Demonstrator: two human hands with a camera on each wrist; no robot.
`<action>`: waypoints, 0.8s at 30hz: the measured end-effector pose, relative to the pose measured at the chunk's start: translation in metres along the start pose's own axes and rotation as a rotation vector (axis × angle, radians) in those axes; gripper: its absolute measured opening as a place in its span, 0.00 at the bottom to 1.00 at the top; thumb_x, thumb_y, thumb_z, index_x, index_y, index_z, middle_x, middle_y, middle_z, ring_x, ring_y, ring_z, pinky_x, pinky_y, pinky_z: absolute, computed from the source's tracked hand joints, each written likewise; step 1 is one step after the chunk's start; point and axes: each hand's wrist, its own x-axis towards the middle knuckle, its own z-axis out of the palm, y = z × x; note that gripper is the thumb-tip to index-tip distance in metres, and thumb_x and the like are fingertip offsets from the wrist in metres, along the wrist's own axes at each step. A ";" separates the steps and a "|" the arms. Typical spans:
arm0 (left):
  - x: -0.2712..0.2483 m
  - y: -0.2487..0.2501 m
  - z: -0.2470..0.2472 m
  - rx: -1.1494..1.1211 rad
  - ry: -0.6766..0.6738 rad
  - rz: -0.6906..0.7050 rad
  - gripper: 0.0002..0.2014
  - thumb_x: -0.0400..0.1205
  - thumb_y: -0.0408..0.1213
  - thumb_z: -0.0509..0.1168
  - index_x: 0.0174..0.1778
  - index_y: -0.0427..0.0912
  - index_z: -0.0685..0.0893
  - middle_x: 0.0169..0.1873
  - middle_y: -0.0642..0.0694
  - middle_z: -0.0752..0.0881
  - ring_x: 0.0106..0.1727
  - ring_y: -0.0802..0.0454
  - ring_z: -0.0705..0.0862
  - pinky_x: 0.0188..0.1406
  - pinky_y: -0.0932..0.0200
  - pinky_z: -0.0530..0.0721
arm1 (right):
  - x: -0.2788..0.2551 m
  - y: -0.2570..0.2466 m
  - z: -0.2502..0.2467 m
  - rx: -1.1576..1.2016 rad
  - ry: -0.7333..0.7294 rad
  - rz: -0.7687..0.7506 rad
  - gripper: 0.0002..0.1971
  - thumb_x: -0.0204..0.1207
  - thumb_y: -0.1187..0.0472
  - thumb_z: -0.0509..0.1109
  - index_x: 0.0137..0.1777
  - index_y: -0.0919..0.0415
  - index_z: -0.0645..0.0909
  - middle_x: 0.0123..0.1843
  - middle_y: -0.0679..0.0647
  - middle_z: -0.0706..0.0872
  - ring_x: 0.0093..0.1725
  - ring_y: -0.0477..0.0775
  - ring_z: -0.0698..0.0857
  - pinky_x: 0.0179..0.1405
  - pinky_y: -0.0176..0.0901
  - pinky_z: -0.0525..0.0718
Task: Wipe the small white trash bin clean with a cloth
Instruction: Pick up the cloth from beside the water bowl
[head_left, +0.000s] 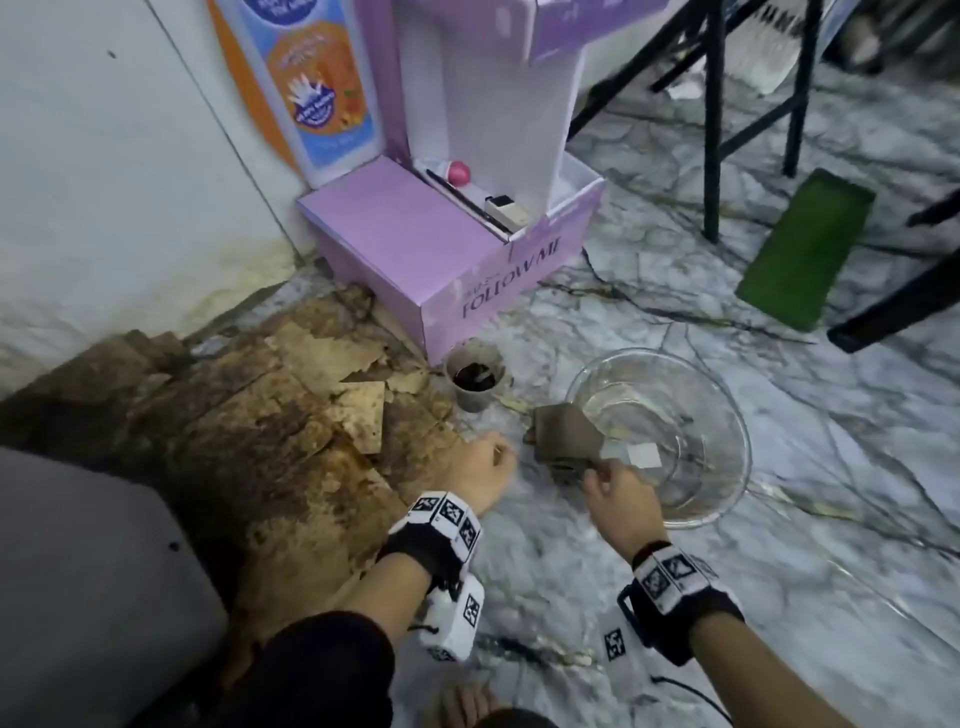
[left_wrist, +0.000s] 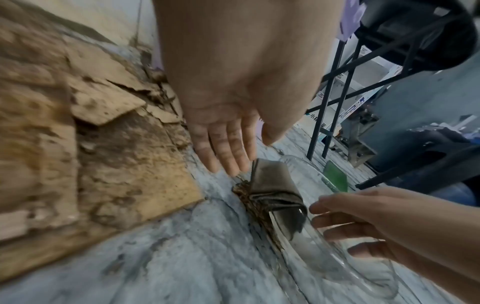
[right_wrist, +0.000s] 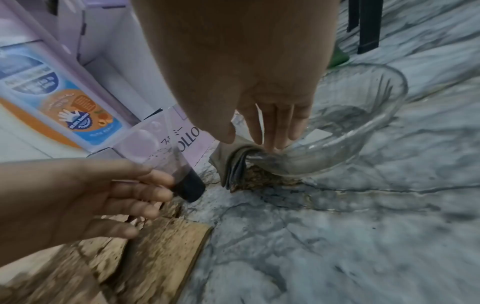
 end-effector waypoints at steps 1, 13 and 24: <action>0.007 0.000 0.008 -0.013 -0.009 -0.001 0.11 0.90 0.39 0.61 0.60 0.41 0.86 0.55 0.39 0.90 0.58 0.39 0.87 0.54 0.52 0.82 | 0.003 0.003 0.005 0.009 0.038 0.006 0.17 0.87 0.53 0.63 0.63 0.67 0.82 0.58 0.69 0.86 0.63 0.72 0.84 0.59 0.58 0.80; 0.062 0.005 0.069 -0.181 0.030 -0.088 0.22 0.92 0.44 0.59 0.77 0.34 0.73 0.73 0.38 0.83 0.75 0.40 0.80 0.70 0.52 0.75 | 0.049 0.013 0.023 0.166 0.057 0.224 0.24 0.89 0.43 0.55 0.63 0.60 0.84 0.63 0.65 0.88 0.69 0.69 0.82 0.75 0.61 0.71; 0.075 -0.004 0.086 -0.430 0.122 -0.137 0.19 0.90 0.51 0.62 0.60 0.37 0.82 0.54 0.37 0.89 0.53 0.44 0.87 0.49 0.53 0.82 | 0.073 0.017 0.033 0.257 -0.019 0.357 0.30 0.86 0.35 0.54 0.57 0.59 0.87 0.61 0.60 0.89 0.71 0.67 0.79 0.77 0.63 0.59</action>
